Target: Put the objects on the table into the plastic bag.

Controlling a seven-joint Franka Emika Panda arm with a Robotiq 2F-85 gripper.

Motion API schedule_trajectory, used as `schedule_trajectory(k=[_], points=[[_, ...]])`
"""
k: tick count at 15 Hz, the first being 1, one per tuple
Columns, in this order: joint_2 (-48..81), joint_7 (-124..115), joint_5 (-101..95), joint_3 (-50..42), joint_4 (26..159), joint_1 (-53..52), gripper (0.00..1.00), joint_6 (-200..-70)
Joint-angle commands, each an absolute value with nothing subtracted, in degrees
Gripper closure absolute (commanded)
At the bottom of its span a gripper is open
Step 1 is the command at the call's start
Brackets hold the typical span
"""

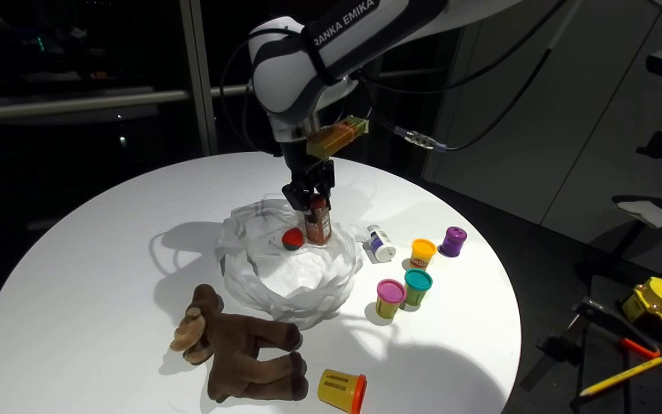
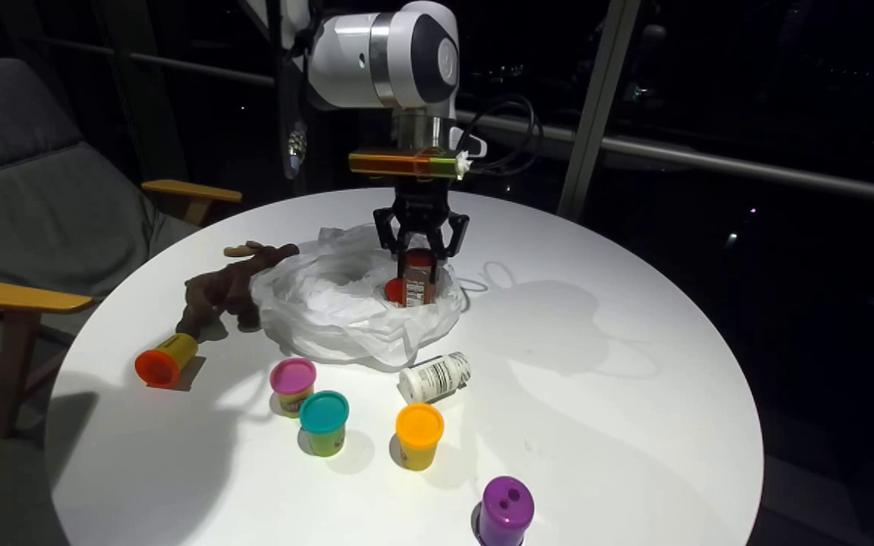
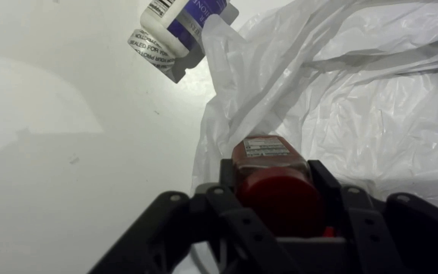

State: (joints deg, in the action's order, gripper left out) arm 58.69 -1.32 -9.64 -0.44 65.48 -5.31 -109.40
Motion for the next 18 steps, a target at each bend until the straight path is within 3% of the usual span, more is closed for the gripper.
schedule_trajectory(k=[1,4,5,7,9,10,18], points=[[61.1,-0.75,-8.44,0.19,62.81,-5.57,0.75,-109.31],[61.87,-1.23,-9.05,-0.01,63.0,-6.38,0.75,-109.69],[61.67,-1.5,-9.03,-0.03,63.7,-6.45,0.25,-110.63],[60.7,-2.38,-9.29,-0.46,65.87,-6.51,0.19,-112.95],[59.29,-4.83,-9.06,-0.86,69.57,-6.51,0.04,-118.36],[58.14,-6.01,-8.95,-1.02,72.17,-6.52,0.0,-121.58],[44.55,-20.75,-10.58,-8.46,94.24,-10.81,0.0,-152.52]])
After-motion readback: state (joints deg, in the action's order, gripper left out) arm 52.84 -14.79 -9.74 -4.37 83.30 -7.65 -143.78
